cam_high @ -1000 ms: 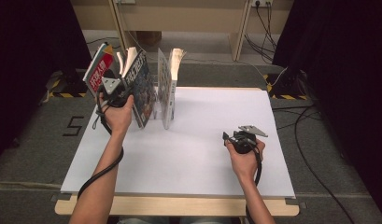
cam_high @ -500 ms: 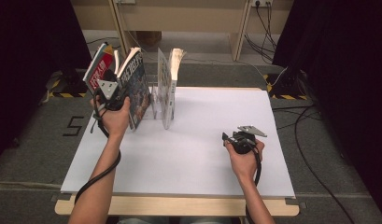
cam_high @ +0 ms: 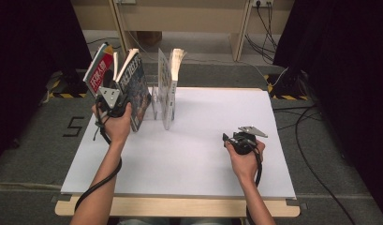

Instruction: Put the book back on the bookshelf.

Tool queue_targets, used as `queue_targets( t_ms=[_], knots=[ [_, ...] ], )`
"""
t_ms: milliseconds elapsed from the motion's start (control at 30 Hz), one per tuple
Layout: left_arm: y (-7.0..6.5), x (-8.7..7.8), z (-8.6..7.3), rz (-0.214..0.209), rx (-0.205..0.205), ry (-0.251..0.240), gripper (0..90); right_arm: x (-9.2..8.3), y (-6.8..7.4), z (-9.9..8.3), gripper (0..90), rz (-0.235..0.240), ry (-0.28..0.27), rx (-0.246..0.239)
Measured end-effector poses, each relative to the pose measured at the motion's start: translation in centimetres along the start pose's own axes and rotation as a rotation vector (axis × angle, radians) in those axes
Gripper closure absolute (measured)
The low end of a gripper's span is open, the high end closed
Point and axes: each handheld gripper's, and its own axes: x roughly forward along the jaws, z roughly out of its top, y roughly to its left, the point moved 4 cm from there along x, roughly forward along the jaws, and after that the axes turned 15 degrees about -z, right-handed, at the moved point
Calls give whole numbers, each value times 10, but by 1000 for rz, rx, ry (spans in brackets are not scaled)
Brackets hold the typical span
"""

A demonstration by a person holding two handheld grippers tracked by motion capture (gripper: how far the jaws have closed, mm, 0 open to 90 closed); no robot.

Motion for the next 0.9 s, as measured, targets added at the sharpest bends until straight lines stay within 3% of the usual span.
queue_targets(
  t_ms=[300, 467, 600, 767, 900],
  knots=[
    [3, 1, -5, -23, -34, -4, 645, 0, -1, 0, 522, -1, 4, 2],
    [9, 8, 5, -67, -103, -28, 626, 0, 0, 0, 521, 2, 5, 0],
    [16, 18, 11, -72, -159, -24, 627, 0, -1, 0, 519, 2, 10, 2],
    [18, 29, 12, -71, -180, 7, 655, 2, -1, -1, 517, 6, 20, -1],
    [15, 33, 12, -74, -169, 32, 727, 3, -1, -2, 516, 8, 32, 2]
  ],
)
